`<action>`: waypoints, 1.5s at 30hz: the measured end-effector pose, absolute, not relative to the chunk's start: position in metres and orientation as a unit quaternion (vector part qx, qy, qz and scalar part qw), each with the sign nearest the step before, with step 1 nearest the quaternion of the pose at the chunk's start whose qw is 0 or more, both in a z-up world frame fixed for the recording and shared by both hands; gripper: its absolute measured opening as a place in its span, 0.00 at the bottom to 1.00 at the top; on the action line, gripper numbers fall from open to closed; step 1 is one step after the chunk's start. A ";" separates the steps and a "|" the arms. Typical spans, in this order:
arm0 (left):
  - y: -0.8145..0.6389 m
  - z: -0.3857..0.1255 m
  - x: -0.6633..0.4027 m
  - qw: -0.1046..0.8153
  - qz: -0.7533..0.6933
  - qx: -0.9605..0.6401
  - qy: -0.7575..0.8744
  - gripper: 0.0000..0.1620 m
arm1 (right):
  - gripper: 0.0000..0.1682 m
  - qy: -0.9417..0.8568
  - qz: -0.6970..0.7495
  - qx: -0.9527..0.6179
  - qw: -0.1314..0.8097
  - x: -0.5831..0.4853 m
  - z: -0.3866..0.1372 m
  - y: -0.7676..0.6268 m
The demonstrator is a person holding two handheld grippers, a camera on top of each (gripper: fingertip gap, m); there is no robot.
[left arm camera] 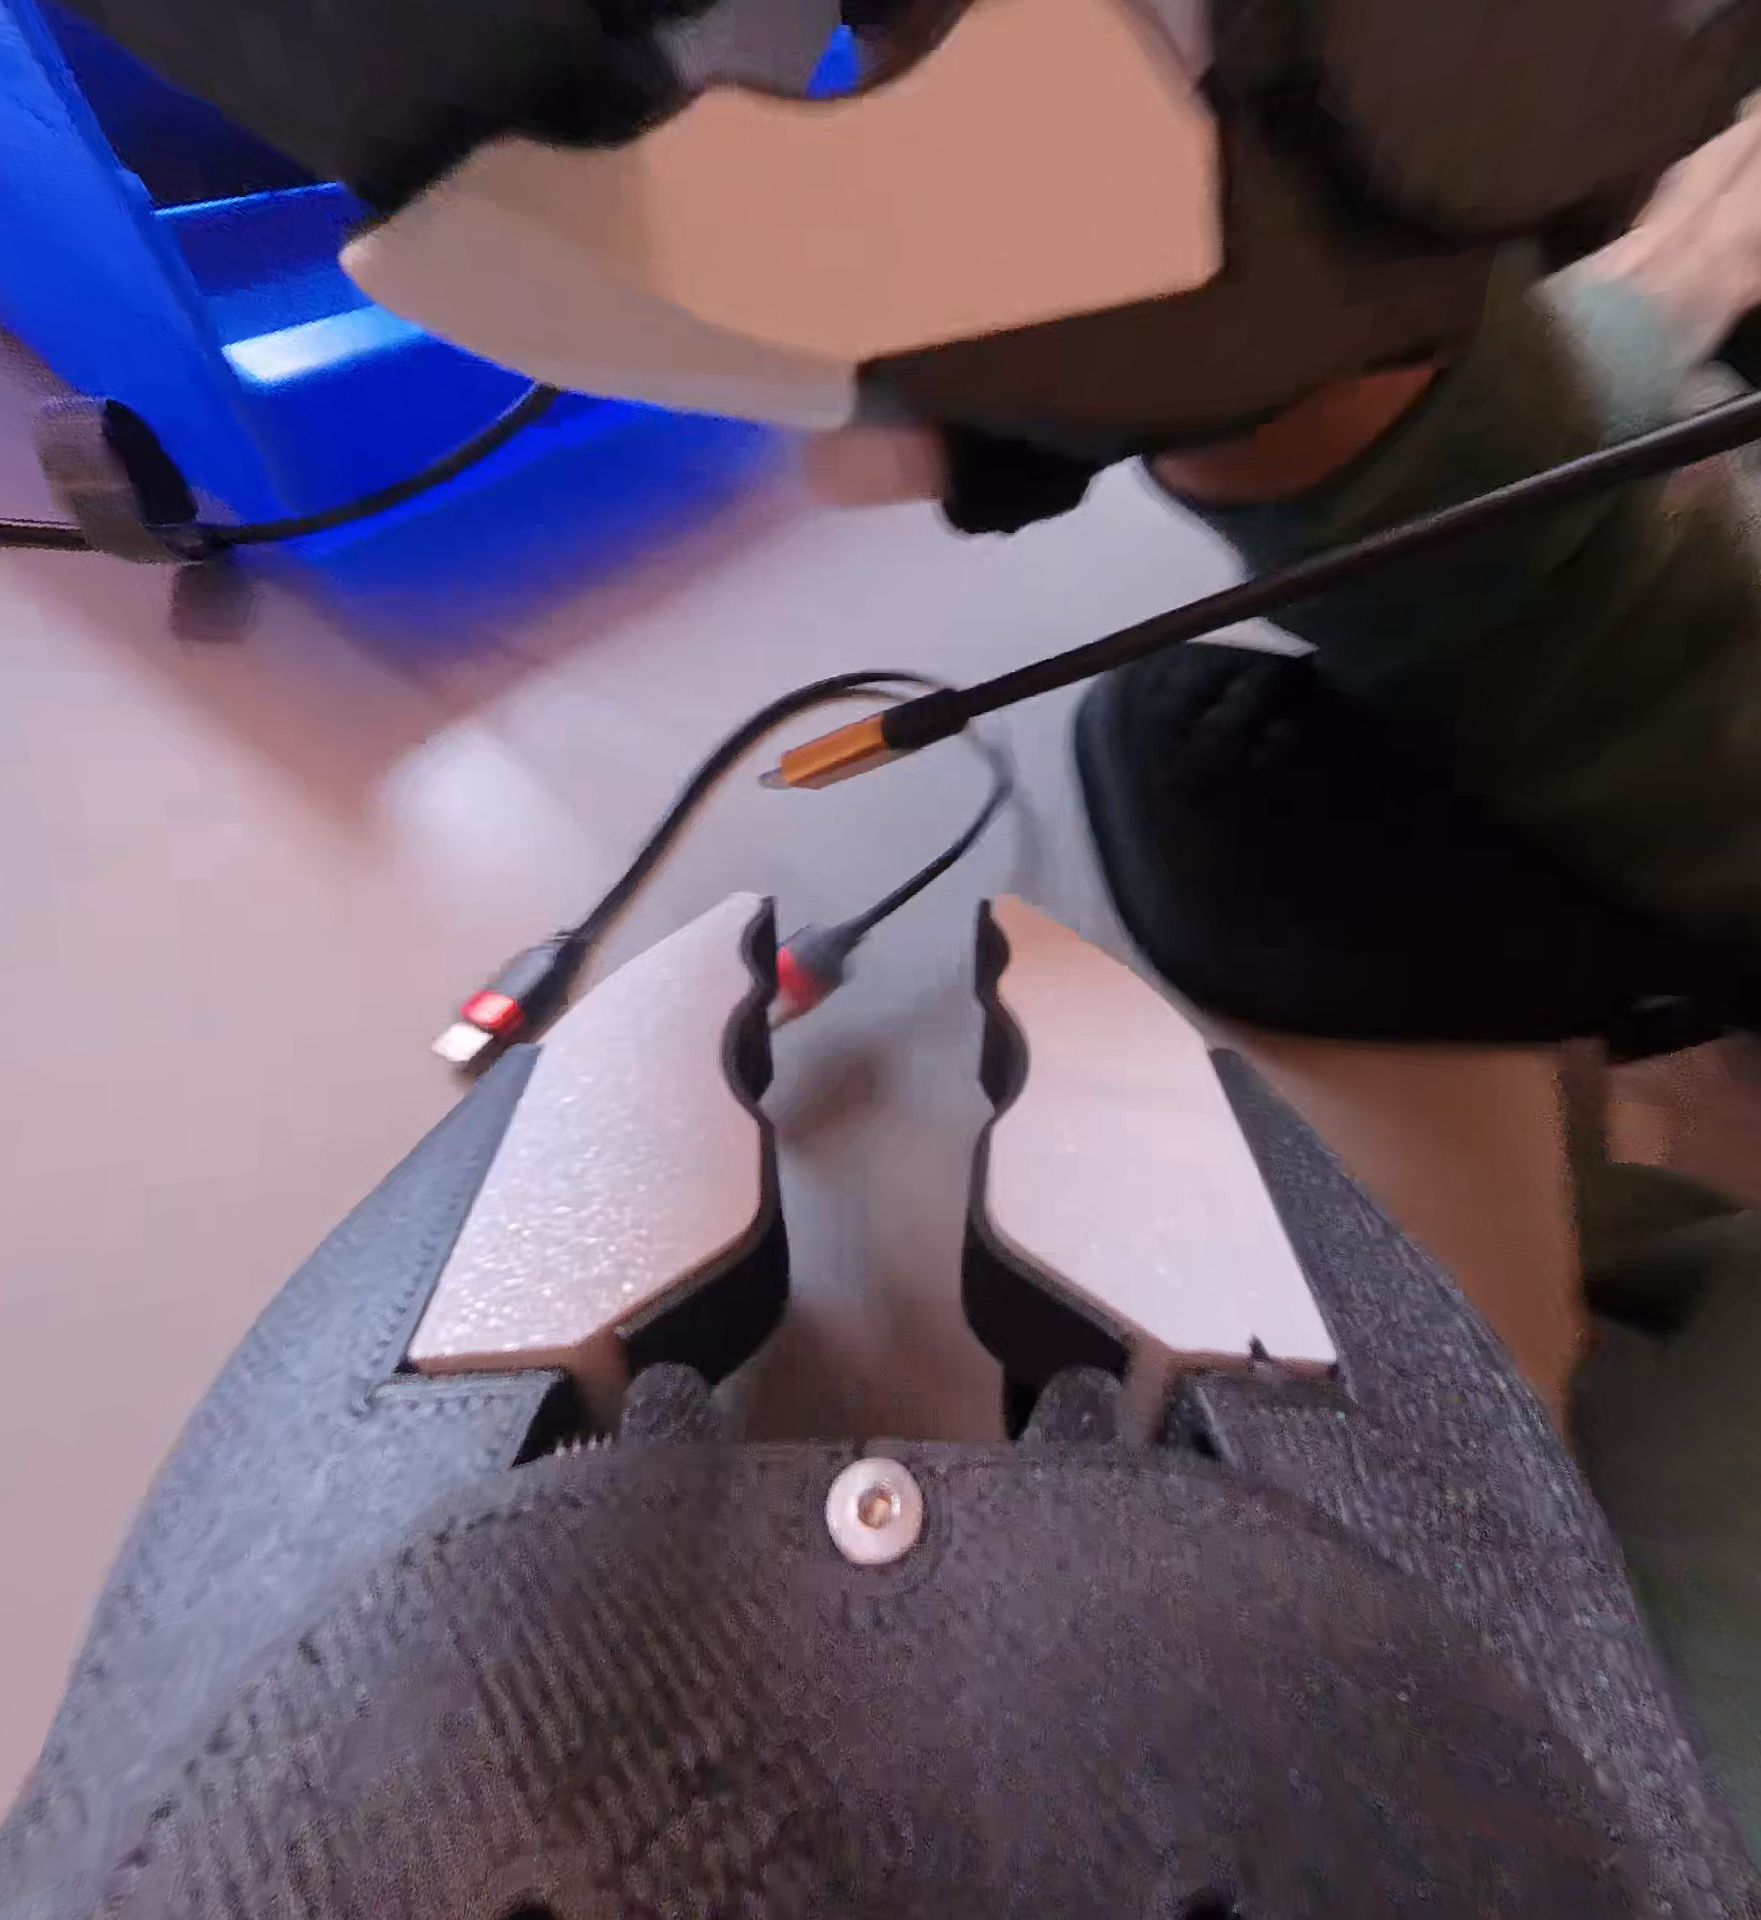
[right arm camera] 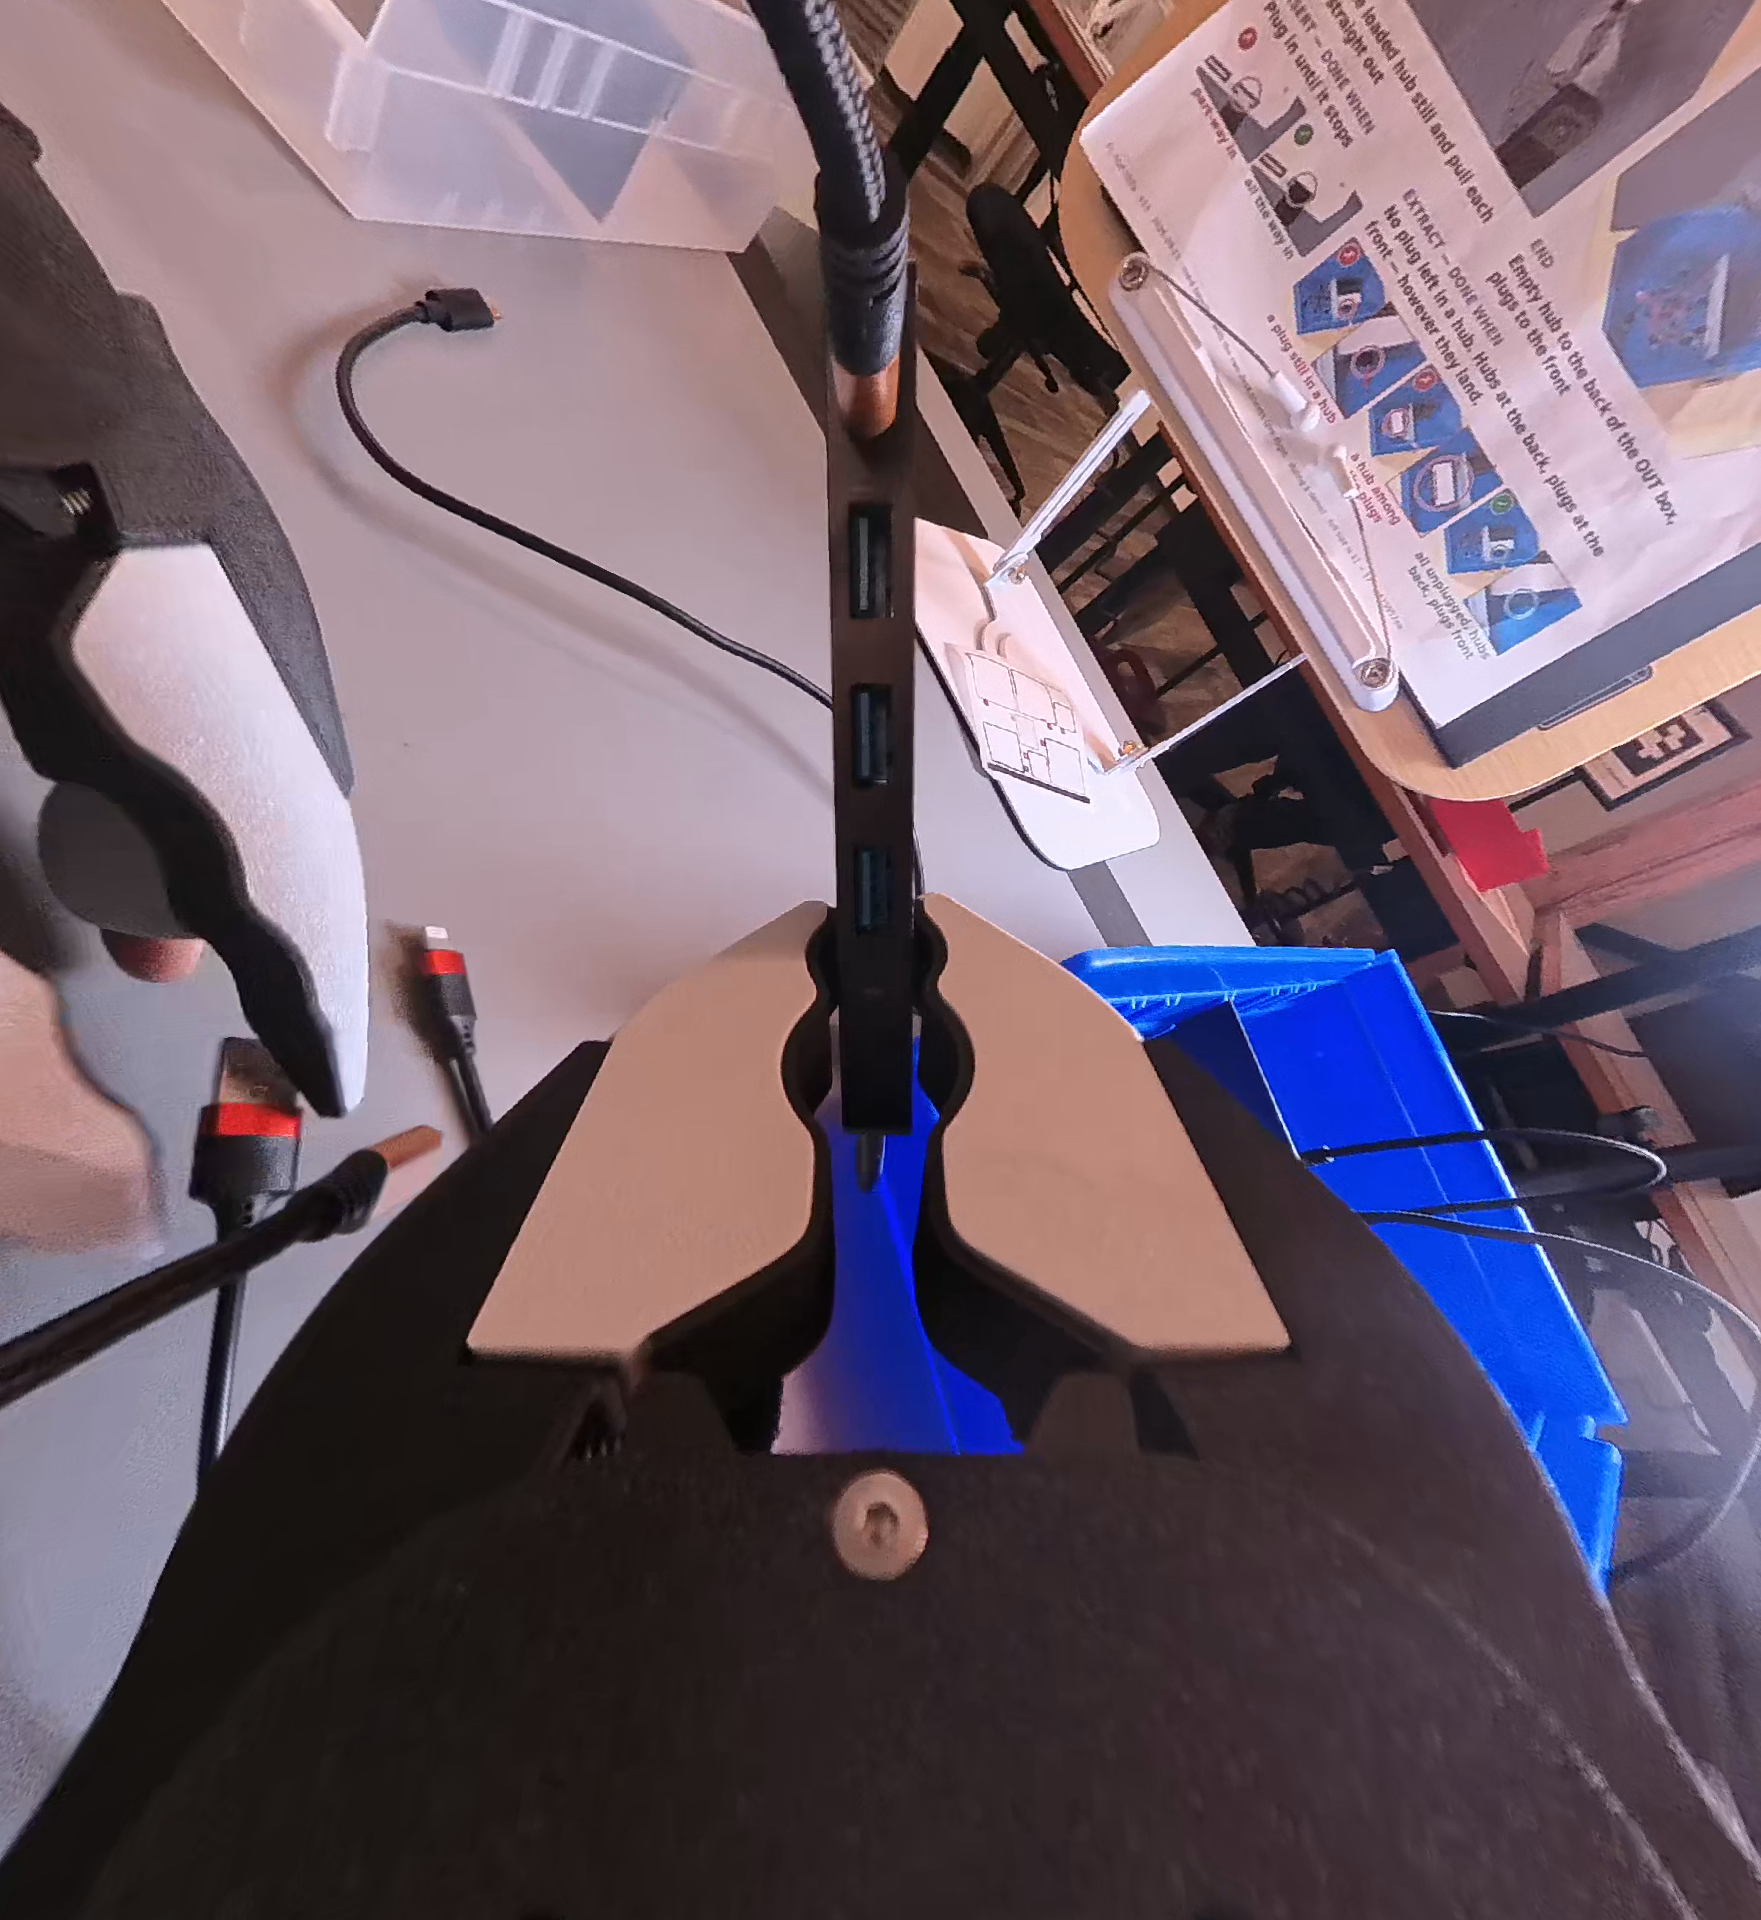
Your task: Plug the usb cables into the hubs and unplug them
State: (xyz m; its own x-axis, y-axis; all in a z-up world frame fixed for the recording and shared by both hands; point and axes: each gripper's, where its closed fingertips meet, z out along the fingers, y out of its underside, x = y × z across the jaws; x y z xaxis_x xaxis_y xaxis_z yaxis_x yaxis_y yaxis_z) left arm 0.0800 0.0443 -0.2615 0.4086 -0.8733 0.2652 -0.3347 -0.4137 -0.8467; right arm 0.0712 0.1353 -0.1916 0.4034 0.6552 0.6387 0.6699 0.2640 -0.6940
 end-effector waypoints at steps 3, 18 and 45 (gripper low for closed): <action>0.019 -0.236 0.068 0.361 -0.431 -0.722 0.404 0.31 | 0.07 -0.550 -0.007 -0.602 0.579 0.070 -0.192 0.133; 0.039 -0.155 -0.034 0.595 -0.328 -0.505 0.533 0.33 | 0.07 -0.635 0.198 -0.461 0.587 -0.025 -0.179 0.058; 0.044 -0.201 -0.100 0.642 -0.178 -0.464 0.584 0.07 | 0.13 -0.630 0.173 -0.713 0.253 0.061 -0.298 0.057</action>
